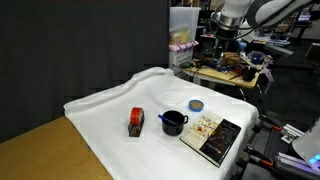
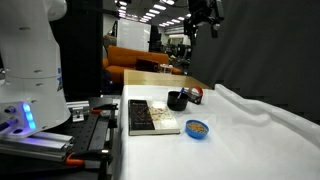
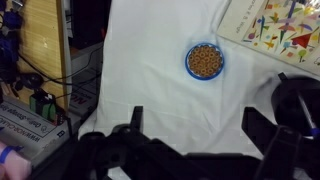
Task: Take the marker from the cup and put it on the table
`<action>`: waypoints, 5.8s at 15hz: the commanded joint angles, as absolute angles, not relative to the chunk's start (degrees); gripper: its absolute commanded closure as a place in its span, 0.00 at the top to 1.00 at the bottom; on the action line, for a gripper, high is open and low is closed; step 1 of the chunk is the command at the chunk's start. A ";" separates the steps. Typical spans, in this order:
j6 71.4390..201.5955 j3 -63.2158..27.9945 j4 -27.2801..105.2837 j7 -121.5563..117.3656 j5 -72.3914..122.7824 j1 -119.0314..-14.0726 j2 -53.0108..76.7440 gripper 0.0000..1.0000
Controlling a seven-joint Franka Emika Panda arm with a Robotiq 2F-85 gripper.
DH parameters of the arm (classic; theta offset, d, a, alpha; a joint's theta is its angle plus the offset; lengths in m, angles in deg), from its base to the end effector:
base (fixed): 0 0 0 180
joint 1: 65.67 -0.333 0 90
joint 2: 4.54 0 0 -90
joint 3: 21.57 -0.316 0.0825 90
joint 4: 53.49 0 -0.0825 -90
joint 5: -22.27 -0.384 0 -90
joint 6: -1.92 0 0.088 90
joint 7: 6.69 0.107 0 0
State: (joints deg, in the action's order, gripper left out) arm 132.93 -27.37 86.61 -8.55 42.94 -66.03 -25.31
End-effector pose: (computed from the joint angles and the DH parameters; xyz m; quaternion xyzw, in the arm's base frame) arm 0.4471 0.0415 0.4553 0.9668 0.1701 0.1030 0.1606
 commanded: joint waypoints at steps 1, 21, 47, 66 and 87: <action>132.39 -27.05 85.74 -8.09 43.35 -66.02 -24.17 1.00; 131.51 -33.08 78.79 -2.80 48.67 -70.98 -15.93 1.00; 123.05 -35.97 65.58 3.68 56.87 -78.45 -1.17 1.00; 121.97 -35.74 64.07 -9.73 42.22 -79.38 4.16 1.00; 119.98 -35.89 59.47 -9.51 45.88 -83.32 9.67 1.00</action>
State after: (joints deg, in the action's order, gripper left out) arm 122.72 -35.95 63.08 -9.94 44.34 -82.01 7.25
